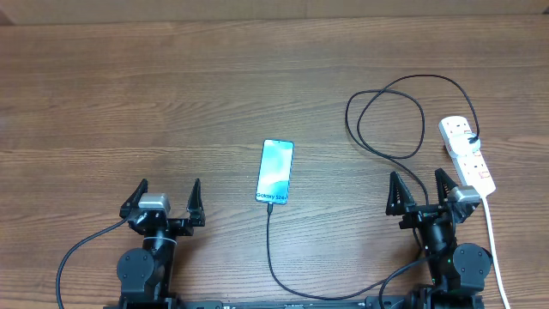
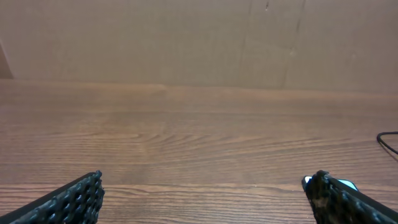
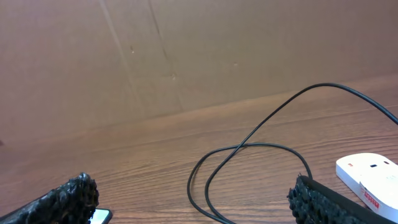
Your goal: Plug charger to phone and switch on socket
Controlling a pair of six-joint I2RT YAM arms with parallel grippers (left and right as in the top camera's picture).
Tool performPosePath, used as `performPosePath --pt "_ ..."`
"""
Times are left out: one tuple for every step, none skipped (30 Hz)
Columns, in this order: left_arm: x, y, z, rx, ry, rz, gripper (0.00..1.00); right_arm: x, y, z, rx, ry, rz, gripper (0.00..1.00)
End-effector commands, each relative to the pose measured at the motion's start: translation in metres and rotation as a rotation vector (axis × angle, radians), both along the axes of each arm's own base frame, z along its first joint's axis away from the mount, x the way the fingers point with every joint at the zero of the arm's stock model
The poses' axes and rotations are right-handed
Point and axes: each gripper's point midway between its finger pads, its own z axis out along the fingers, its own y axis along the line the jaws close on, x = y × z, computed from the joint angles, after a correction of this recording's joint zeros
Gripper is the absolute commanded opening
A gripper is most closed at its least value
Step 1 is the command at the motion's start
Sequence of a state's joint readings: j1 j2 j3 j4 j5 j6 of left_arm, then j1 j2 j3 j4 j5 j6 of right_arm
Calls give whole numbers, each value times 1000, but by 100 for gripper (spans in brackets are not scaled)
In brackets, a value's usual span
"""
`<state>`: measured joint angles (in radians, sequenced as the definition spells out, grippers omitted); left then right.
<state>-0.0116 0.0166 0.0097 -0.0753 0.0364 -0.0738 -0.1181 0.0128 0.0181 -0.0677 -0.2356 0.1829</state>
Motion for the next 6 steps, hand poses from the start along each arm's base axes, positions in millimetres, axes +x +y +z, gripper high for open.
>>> performPosePath --pt "0 2 0 19 -6 9 99 0 -2 -1 -6 -6 -11 100" --pt "0 2 0 19 -6 9 99 0 -2 -1 -6 -6 -11 100" --pt "0 2 0 19 -6 9 99 0 -2 -1 -6 -6 -11 100" --pt "0 2 0 19 -6 9 99 0 -2 -1 -6 -6 -11 100" --pt "0 2 0 19 -6 9 100 0 -2 -1 -6 -6 -11 100" --pt "0 2 0 19 -6 9 100 0 -2 -1 -6 -6 -11 100"
